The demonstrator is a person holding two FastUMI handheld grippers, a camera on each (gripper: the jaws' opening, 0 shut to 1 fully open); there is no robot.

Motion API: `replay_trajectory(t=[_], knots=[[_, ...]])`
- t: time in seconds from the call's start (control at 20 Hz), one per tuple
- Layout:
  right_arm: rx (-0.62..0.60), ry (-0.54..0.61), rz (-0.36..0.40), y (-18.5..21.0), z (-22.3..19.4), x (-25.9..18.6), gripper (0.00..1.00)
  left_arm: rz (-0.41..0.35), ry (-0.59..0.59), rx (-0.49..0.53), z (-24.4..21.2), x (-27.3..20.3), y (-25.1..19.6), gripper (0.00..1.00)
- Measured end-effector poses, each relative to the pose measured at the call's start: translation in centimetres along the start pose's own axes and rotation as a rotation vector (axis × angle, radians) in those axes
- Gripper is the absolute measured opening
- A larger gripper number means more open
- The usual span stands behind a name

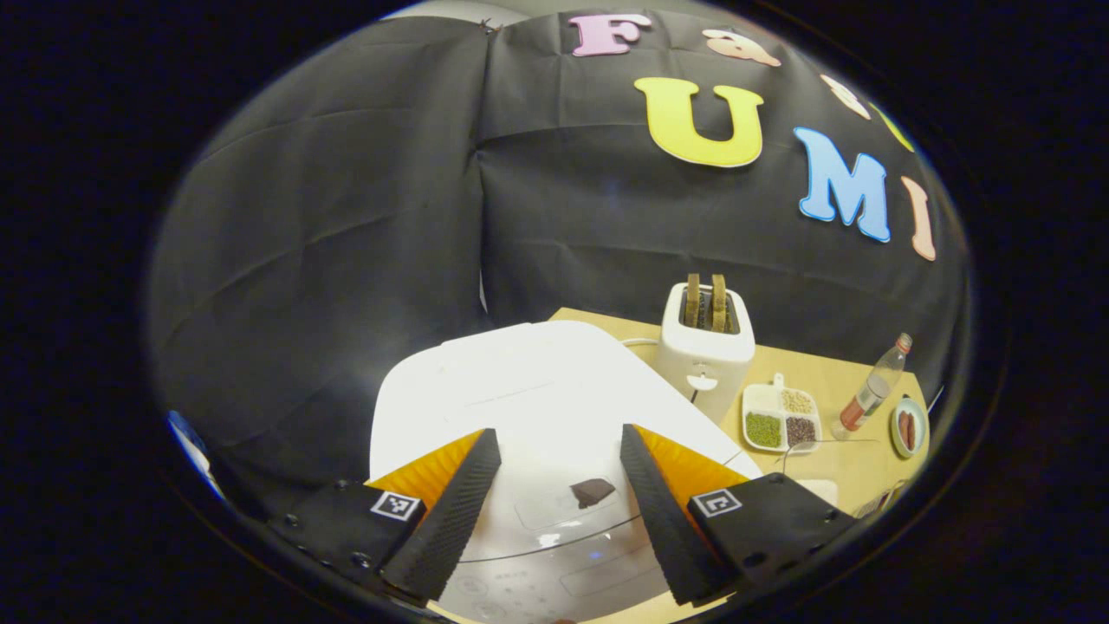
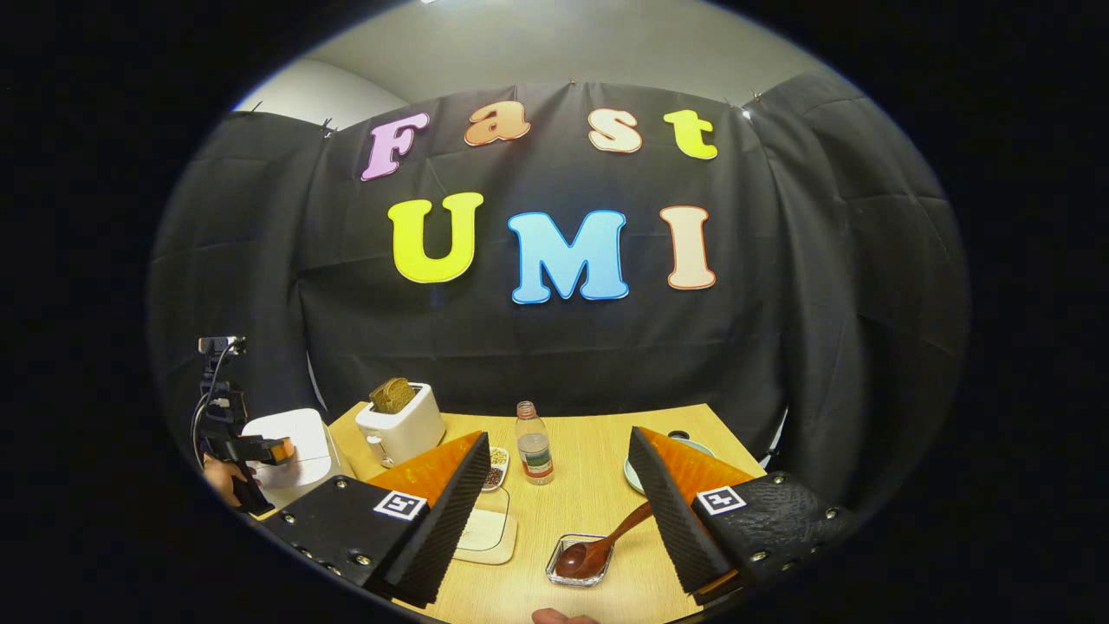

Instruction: Close the left gripper, press the button to open the rice cooker; take a wooden spoon from the chopstick holder with the right hand, scoop a spoonful of rice and pour it into the rice cooker, then put the wooden spoon back into the chopstick holder.

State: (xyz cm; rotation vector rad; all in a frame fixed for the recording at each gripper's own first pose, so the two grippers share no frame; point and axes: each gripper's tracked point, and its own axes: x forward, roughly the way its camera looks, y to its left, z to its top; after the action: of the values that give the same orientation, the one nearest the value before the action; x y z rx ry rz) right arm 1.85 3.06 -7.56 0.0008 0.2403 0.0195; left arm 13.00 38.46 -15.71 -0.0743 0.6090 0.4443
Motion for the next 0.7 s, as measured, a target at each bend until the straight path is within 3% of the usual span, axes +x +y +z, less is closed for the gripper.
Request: replay_trajectory(t=[0.2, 0.35, 0.4, 0.7], knots=[[-0.001, -0.02, -0.009, 0.4, 0.7, -0.2, 0.97, -0.031, 0.008, 0.016, 0.0, -0.1, 0.0, 0.98], [-0.01, -0.045, -0.012, 0.8, 1.7, -0.3, 0.98, -0.062, 0.005, -0.021, 0.4, -0.4, -0.5, 0.94], [-0.015, -0.055, -0.014, 0.8, 2.0, -0.3, 0.98, -0.073, -0.015, -0.031, 0.9, -0.5, -0.8, 0.97], [-0.005, -0.131, 0.011, 1.9, 4.6, -0.4, 0.98, -0.181, -0.286, -0.007, 7.3, -2.3, -3.3, 0.97]])
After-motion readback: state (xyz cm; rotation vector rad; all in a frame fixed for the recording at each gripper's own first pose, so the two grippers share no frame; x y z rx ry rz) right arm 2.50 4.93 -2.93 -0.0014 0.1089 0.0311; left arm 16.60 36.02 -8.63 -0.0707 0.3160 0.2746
